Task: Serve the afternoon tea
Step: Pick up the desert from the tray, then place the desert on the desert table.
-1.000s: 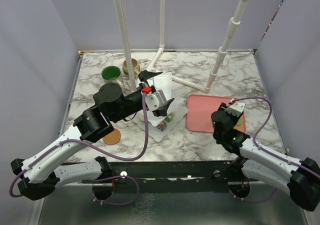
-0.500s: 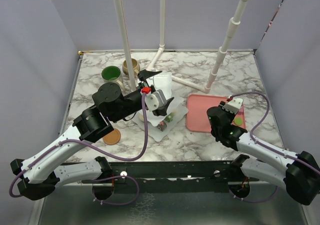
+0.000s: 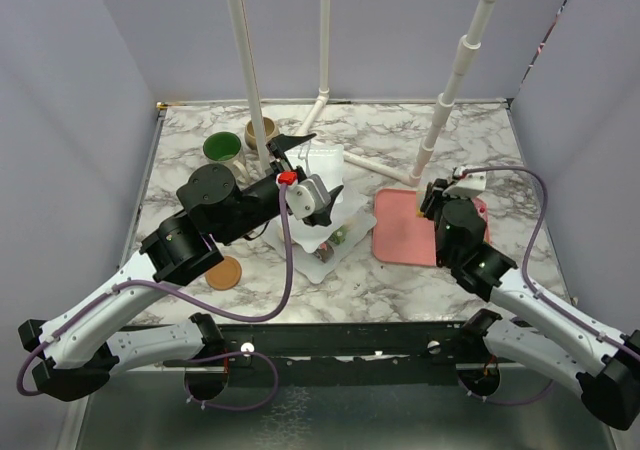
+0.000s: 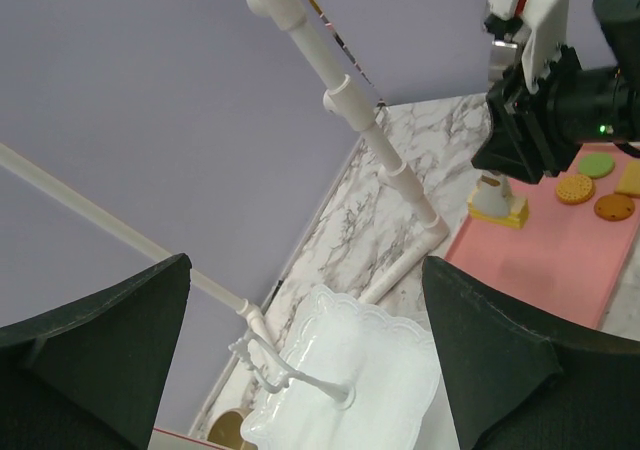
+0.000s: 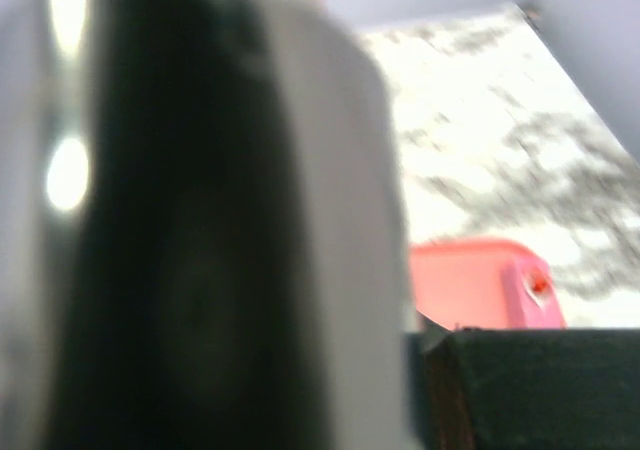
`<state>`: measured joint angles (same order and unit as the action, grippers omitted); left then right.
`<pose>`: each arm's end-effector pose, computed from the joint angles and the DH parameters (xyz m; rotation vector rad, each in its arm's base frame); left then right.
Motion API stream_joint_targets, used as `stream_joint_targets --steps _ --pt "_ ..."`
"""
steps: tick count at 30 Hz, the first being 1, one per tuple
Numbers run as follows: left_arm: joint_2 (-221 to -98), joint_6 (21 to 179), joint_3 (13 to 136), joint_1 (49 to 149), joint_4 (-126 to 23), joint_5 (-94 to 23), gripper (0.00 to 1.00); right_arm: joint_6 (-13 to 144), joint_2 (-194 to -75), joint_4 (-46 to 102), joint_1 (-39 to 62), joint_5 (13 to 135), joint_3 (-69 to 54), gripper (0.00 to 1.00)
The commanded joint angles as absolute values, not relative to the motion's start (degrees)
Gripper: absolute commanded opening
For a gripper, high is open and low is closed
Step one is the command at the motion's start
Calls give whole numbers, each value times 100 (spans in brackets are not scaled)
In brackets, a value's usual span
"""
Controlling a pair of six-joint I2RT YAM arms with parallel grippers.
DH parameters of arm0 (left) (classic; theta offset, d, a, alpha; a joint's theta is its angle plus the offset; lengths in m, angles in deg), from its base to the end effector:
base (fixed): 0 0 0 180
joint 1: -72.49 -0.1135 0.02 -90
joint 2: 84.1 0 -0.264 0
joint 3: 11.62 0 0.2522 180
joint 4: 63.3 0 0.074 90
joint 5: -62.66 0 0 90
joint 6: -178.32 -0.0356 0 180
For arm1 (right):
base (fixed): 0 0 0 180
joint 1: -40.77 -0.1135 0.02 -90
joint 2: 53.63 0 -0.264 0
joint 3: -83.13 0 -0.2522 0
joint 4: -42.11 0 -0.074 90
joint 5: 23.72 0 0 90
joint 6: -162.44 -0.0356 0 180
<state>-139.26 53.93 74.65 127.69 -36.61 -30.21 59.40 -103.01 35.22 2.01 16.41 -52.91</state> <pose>0.1094 -0.1606 0.4689 1.0871 1.0372 -0.3301 0.1683 0.1002 0.2694 0.2281 1.6945 -0.1064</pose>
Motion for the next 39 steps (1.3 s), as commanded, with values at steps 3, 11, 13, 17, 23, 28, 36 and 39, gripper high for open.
stream_joint_targets --steps 3,11,13,17,23,28,36,39 --pt "-13838 5255 7614 12751 -3671 -2567 99 7182 -10067 4498 228 4655 -4583 18" --pt "-13847 5277 7654 12734 -3678 -2549 99 7420 -10413 5121 226 7171 -4401 18" --pt "-13843 5273 7641 12734 -3676 -2553 99 7377 -10519 5260 227 7439 -4370 18" --pt "-13833 5264 7632 12726 -3673 -2556 99 7320 -10754 5444 226 7748 -4276 19" --pt "-13850 5251 7629 12725 -3679 -2593 99 7339 -11162 5506 228 8013 -4145 19" --pt "-13858 5246 7632 12716 -3698 -2601 99 7433 -11413 5721 226 8012 -4221 19" --pt "-13877 5281 7647 12709 -3708 -2663 99 7534 -11691 5876 228 7698 -4352 25" --pt "-13881 5273 7649 12707 -3714 -2687 99 7534 -11739 5812 223 7601 -4343 39"
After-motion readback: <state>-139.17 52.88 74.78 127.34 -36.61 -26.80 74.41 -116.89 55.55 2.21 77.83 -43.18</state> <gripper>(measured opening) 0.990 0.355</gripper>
